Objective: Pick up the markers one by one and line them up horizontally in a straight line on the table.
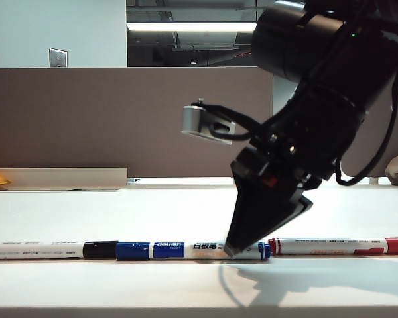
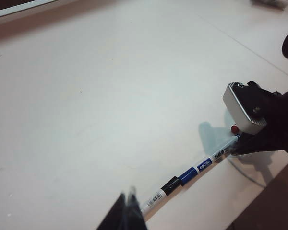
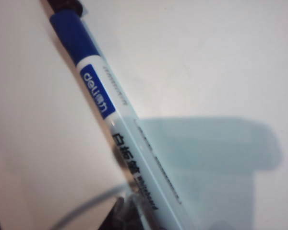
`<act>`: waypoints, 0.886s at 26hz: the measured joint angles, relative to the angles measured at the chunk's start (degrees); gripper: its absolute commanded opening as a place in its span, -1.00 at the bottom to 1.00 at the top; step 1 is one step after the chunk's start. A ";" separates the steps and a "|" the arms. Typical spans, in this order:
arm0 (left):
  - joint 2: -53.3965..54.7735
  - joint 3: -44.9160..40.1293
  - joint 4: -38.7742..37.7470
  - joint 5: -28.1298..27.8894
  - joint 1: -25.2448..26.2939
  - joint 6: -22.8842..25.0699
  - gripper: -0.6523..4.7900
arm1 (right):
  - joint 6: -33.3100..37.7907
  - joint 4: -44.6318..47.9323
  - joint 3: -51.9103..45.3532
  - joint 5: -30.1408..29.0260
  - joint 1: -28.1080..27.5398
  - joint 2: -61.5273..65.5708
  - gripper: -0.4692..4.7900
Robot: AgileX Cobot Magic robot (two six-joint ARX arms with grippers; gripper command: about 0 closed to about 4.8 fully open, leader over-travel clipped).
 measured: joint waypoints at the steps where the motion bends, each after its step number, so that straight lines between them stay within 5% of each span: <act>1: 0.00 0.00 0.00 0.00 0.00 0.00 -0.78 | 0.00 -0.07 0.00 0.02 -0.07 0.44 -0.84; 23: 0.02 0.00 0.00 -0.02 0.00 0.39 -0.78 | 0.92 -1.86 1.18 -1.31 0.57 -5.90 -0.84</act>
